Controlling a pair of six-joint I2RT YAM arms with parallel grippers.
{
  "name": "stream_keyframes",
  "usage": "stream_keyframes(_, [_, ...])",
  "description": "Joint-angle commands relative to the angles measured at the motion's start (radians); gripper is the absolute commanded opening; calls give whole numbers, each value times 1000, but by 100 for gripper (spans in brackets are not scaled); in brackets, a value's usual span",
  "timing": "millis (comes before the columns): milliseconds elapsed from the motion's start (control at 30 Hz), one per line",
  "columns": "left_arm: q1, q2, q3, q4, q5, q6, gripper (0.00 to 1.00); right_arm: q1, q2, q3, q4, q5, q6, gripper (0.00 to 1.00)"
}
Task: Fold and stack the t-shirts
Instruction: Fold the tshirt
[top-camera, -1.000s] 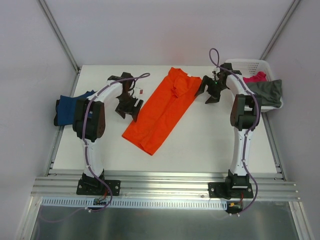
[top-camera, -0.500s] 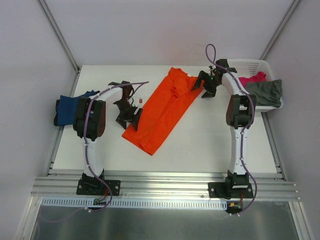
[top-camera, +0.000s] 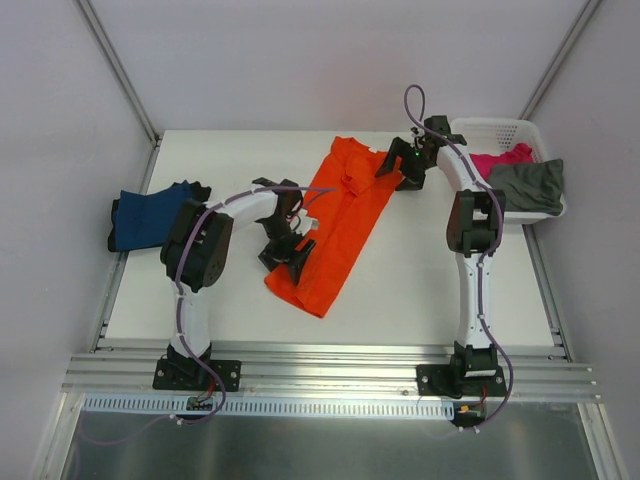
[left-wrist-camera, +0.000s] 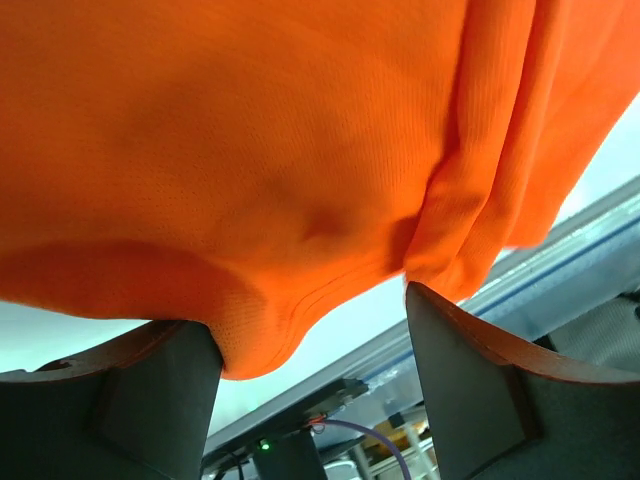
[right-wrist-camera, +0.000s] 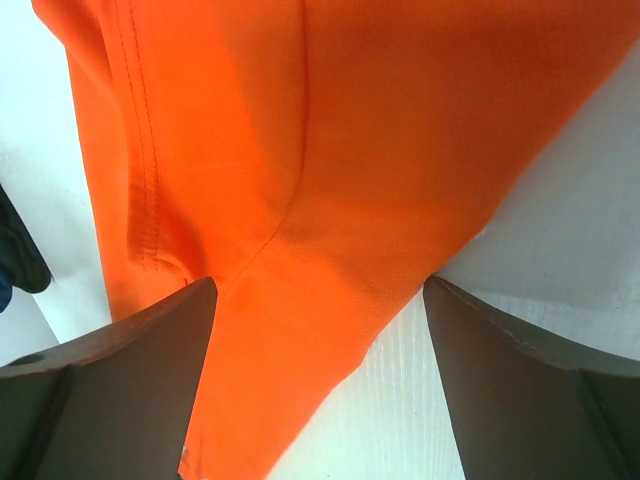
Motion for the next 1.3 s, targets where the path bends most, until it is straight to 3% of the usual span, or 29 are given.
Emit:
stream_keyframes(0, [-53,-77,-31,-36,60,-7,70,6,24,28,4,5,2,89])
stream_keyframes(400, [-121,-125,-83,-38,71,4,70,23,73,106,55,-10,36,90])
stream_keyframes(867, [-245,-27,30,-39,109,5,70,103,107,143,130,-67,117,90])
stream_keyframes(1267, [-325,-74,-3,-41,49,12,71,52,141,169,202,-72,125,89])
